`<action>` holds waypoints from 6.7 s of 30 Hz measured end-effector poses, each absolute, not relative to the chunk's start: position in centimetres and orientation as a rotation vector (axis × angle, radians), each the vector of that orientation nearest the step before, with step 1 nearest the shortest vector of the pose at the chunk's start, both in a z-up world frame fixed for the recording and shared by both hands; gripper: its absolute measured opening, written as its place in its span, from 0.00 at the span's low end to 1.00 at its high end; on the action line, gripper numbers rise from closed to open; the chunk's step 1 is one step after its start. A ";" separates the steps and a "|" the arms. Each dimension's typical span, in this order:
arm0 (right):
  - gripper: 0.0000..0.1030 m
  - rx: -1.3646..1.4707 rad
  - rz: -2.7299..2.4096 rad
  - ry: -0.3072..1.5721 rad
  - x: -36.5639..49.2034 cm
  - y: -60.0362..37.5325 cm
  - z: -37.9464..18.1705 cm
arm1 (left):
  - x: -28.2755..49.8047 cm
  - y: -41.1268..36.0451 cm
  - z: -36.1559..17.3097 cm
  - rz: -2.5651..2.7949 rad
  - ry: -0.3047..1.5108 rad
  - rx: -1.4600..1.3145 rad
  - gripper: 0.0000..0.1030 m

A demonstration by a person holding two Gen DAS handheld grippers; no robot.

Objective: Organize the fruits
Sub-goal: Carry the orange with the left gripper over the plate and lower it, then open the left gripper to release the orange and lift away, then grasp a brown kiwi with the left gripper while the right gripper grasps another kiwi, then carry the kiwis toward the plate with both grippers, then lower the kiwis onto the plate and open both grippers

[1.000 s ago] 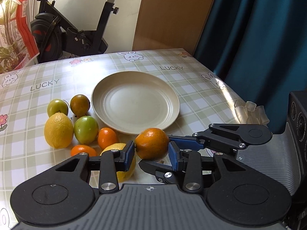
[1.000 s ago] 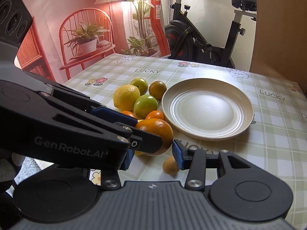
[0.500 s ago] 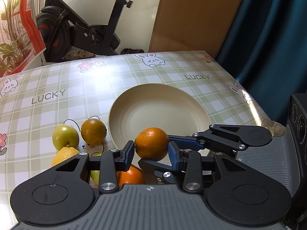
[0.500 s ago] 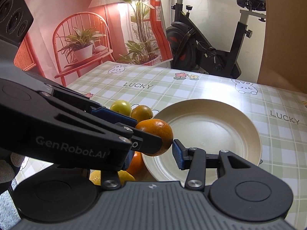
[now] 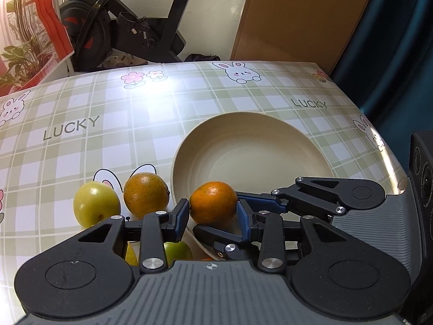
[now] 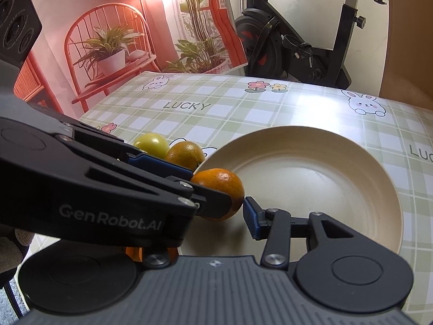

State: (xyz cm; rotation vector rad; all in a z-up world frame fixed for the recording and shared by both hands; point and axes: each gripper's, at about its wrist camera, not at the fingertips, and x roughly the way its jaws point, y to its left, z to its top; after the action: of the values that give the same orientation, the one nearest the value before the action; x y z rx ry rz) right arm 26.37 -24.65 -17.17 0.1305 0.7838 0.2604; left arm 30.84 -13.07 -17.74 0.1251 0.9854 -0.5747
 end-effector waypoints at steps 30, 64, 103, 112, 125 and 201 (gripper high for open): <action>0.56 0.228 0.127 0.675 25.7 -28.0 -15.2 | 29.3 -9.7 -12.5 -0.477 0.784 0.049 0.41; 0.43 0.138 0.134 0.552 10.2 -23.5 -18.0 | 14.7 -1.2 -13.8 -0.251 0.586 -0.013 0.41; 0.28 0.152 0.156 0.595 10.7 -23.9 -19.7 | 14.9 -1.8 -18.2 -0.326 0.867 0.031 0.35; 0.28 0.158 0.152 0.598 10.7 -23.9 -19.7 | 14.9 -1.9 -18.4 -0.338 0.878 0.034 0.29; 0.29 0.166 0.137 0.583 10.9 -24.0 -19.5 | 14.8 -2.0 -18.4 -0.338 0.868 0.045 0.29; 0.27 0.114 0.146 0.548 17.9 -24.1 -17.0 | 26.9 -12.8 -15.7 -0.571 0.832 0.092 0.29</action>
State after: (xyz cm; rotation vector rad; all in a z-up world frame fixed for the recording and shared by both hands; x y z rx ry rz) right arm 17.91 -24.06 -17.00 0.1136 0.5482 0.1459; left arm 26.86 -12.80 -15.71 0.0924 0.8320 -0.5709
